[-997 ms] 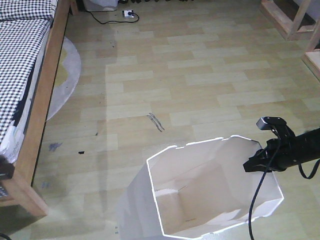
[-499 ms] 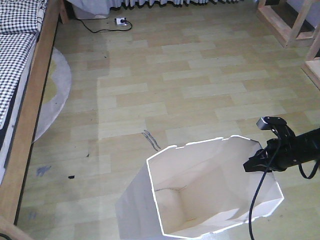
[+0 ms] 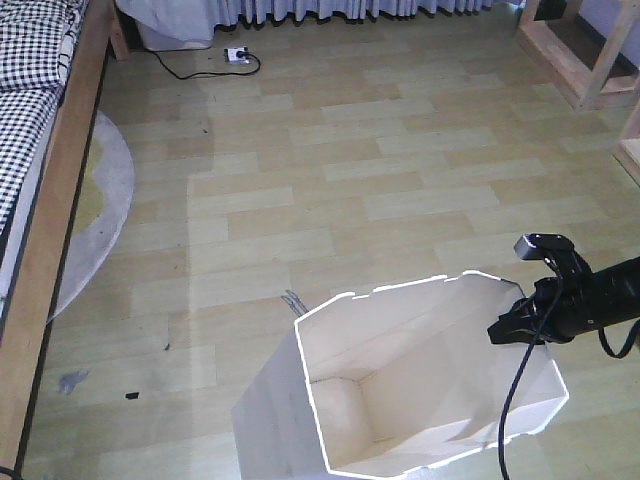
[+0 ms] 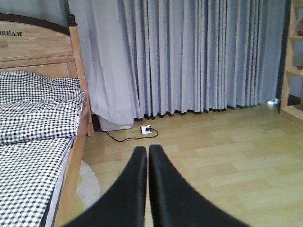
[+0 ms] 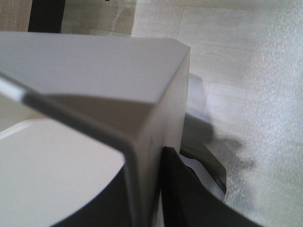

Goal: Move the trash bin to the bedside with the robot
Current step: 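Carry the bin in the right gripper while driving along the bed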

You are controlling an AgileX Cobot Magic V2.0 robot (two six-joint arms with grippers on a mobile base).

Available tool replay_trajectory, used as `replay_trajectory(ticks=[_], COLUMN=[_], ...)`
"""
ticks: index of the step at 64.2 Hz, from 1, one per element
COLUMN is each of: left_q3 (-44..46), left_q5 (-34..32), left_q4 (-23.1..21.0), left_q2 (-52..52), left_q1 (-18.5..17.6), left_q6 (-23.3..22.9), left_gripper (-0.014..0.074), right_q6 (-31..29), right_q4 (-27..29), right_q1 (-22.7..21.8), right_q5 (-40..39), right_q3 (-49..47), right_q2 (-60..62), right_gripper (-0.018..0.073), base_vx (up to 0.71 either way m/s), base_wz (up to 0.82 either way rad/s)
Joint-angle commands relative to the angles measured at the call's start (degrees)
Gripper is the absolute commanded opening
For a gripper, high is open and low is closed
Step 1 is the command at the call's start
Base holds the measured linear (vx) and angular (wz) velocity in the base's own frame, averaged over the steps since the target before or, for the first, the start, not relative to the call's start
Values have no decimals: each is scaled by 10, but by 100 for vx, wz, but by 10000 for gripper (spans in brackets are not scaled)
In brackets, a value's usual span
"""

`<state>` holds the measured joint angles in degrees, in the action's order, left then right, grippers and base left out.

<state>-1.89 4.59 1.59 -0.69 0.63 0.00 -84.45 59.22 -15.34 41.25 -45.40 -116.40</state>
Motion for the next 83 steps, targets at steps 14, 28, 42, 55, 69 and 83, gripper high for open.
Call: replay_trajectory(ticks=[14,28,42,55,69,83], left_q3=[-7,-7,-7,-7,-7,-7], left_q5=[-43,-43,-43,-43,-43,-43], left_q4=[-5,-5,-5,-5,-5,-5], left_q2=[-9,-9,-9,-9,-9,-9], left_q1=[-4,-4,-4,-4,-4,-4], left_q6=[-8,-8,-8,-8,-8,-8], left_gripper=[-6,-6,-6,-6,-6,-6], right_q6=[13,13,13,13,13,13], right_q4=[58,58,58,58,58,58], right_q1=[-2,-2,-2,-2,-2,-2], right_q5=[123,123,123,123,123,123], right_q3=[-8,-8,-8,-8,-8,-8], right_q2=[34,34,34,34,34,34], right_gripper=[-3,-3,-3,-3,-3,-3], base_vx=[25,26,26,26,25,25], base_wz=[10,10,9,4,2,-1])
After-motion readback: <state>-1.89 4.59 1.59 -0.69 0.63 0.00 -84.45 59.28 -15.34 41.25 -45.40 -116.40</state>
